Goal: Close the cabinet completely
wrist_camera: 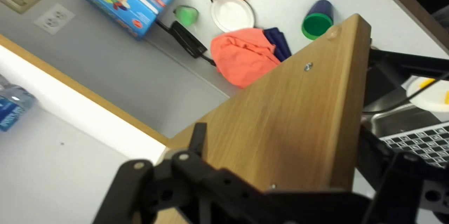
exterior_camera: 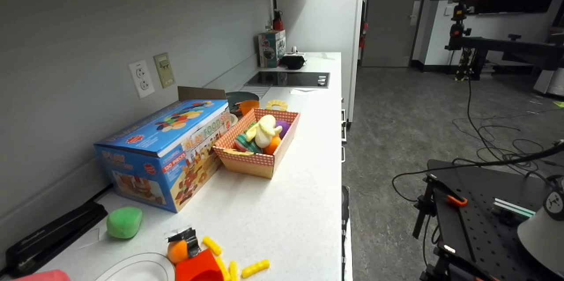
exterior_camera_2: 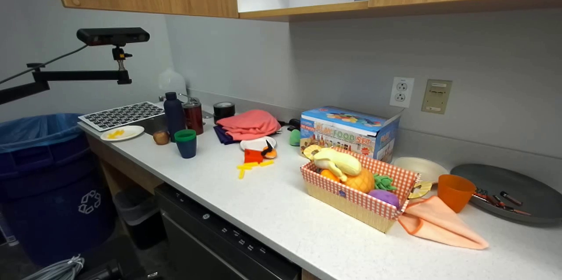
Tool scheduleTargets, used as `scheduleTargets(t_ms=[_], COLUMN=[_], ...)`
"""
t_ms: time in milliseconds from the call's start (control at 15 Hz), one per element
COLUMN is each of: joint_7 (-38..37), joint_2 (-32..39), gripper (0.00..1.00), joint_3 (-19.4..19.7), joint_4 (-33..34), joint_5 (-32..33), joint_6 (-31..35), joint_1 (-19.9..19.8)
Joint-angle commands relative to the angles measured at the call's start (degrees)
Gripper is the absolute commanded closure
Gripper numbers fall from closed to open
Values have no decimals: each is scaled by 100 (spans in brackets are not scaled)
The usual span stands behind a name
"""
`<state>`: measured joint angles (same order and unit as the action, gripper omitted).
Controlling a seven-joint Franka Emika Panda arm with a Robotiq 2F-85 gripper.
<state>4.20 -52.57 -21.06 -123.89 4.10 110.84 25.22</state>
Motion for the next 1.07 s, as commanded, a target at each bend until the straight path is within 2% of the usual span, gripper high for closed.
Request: scheduleTargets(t_ms=[0, 200, 533, 1000], joint_7=[440, 736, 997, 803], joint_2=[-227, -320, -406, -487], gripper=[0, 0, 0, 0], joint_3=[-7, 13, 65, 4], joint_4=[522, 739, 794, 782], joint_5=[720, 1362, 2191, 2523], joint_6=[-950, -1434, -1732, -1502], joint_1=[-465, -671, -833, -820])
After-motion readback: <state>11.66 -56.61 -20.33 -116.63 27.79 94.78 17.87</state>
